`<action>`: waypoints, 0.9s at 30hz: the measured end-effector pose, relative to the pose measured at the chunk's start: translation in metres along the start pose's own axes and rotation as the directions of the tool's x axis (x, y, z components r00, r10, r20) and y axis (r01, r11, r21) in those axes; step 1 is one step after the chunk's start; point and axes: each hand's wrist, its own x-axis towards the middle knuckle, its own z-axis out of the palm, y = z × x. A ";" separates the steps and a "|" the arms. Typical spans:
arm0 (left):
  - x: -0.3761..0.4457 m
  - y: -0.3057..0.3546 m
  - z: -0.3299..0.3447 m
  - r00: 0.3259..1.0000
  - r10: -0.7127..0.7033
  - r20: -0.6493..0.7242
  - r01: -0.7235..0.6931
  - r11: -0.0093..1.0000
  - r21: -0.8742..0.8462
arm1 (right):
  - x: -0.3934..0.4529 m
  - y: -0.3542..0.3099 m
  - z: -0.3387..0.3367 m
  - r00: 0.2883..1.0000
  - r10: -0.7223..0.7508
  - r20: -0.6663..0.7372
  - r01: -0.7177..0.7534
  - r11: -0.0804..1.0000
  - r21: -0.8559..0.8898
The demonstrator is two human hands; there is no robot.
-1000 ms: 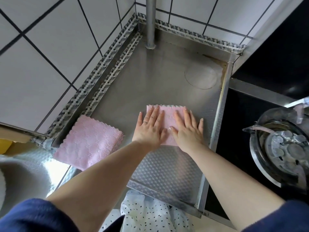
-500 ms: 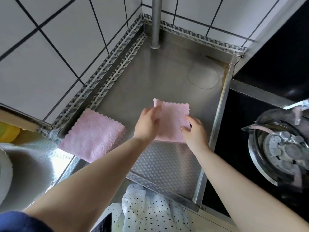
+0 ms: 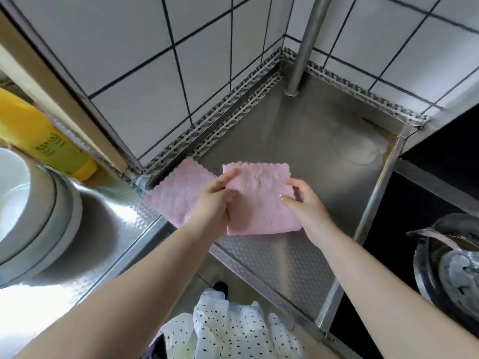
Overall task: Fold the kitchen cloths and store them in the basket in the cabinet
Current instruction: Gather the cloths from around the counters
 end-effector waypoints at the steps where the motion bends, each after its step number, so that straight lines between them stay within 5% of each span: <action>1: -0.005 0.004 -0.011 1.000 -0.015 -0.017 0.014 0.998 -0.058 | 0.000 -0.006 0.009 0.997 -0.029 0.076 0.031 0.999 -0.017; 5: -0.022 0.022 -0.049 0.997 -0.018 -0.078 0.003 0.982 -0.191 | 0.011 -0.035 0.053 0.974 -0.119 0.192 0.136 0.987 -0.080; 10: -0.035 0.032 -0.093 0.960 0.040 -0.277 -0.071 0.992 -0.102 | 0.036 -0.062 0.105 0.922 -0.171 0.349 0.247 0.951 -0.188; 15: -0.032 0.035 -0.119 0.935 -0.067 -0.348 0.038 0.995 -0.089 | 0.058 -0.059 0.135 0.893 -0.099 0.439 0.255 0.915 -0.312; 24: -0.025 0.032 -0.129 0.920 -0.016 -0.392 0.059 0.993 0.098 | 0.065 -0.044 0.143 0.902 -0.091 0.422 0.286 0.859 -0.426; 27: -0.028 0.026 -0.129 0.906 -0.074 -0.417 0.062 0.997 -0.043 | 0.069 -0.041 0.143 0.932 -0.129 0.337 0.281 0.847 -0.452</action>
